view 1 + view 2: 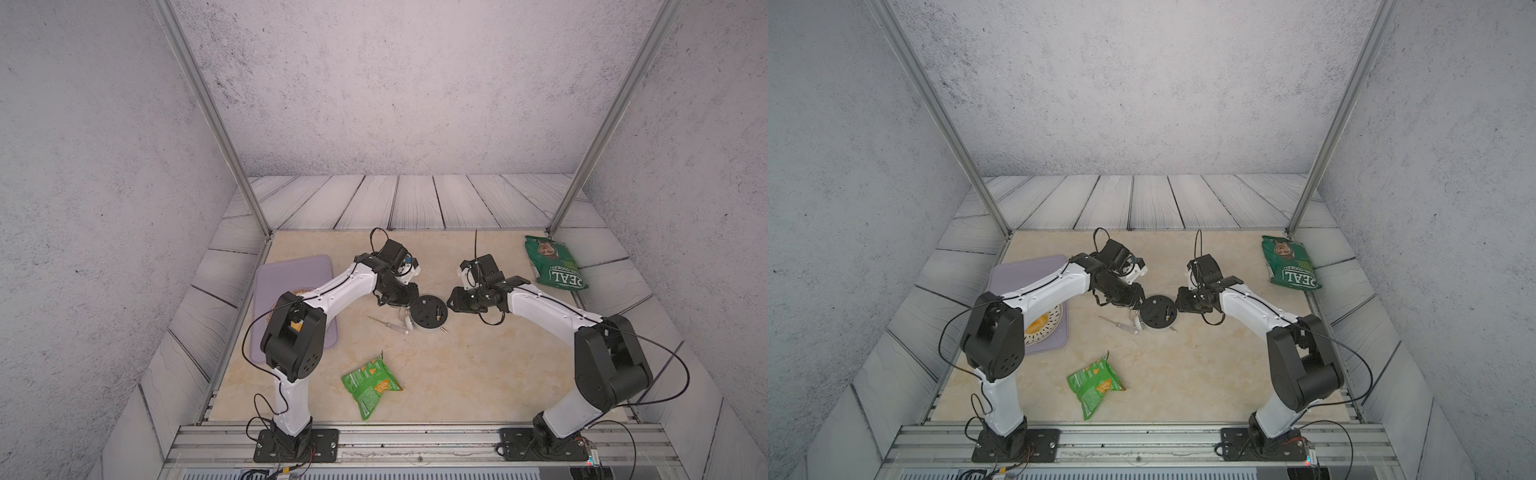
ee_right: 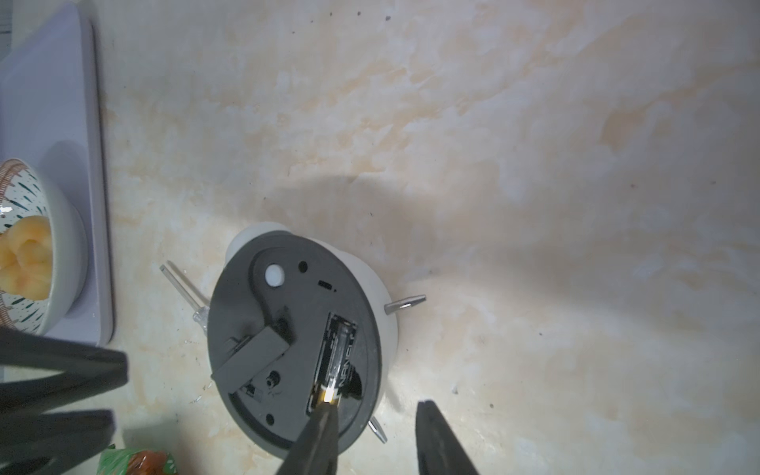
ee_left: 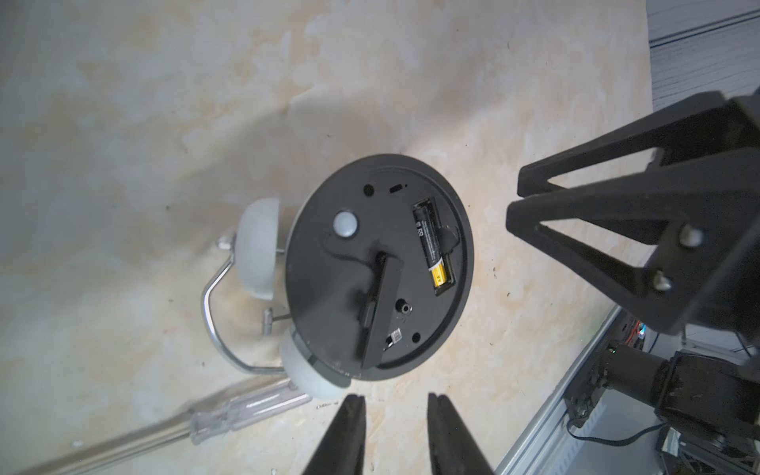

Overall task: Remove the battery from the alarm
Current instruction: Pick up the cover from the alarm.

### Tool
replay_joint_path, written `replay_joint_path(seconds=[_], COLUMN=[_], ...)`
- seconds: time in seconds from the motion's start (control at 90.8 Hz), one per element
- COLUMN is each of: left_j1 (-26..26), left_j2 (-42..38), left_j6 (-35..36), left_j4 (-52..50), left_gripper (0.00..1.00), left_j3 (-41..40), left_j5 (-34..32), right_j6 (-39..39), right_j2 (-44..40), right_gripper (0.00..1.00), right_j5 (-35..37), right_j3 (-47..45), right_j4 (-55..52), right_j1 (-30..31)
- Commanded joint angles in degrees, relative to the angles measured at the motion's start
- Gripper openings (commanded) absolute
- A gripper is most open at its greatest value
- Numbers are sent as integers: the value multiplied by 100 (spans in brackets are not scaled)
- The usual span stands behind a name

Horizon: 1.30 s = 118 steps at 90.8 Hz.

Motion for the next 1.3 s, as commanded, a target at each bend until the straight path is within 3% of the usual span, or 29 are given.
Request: replay_joint_path(seconds=[0.0,0.341,0.936,1.046,1.156,1.288], left_j1=[-65,-66,-19,9,30,86], left_j2=[301,968,1455,1498,1473,1245], left_j6=[358,406,229,196,156,81], left_j4=[-462,-715,-587,-564,-522,-507], left_gripper=[31,25,20,14,0,0], left_j3=[417,1010,1154,1178,1169,1107], left_j5=[-148,-50,139,178,281,307], right_j6=[187,0,-110,-121,-152,-240], right_j2=[-369,-605,-502,-502,-494,-500], right_gripper=[38,56,57,57,57,57], right_j5=[-321,-654,-778,-786,-787,-766], right_j3=[-320,-654,-611,-611,-606,-586], right_j4=[584,1089,1040,1014,983,902], right_j1=[-152,-316,-349,-349,-346,-346])
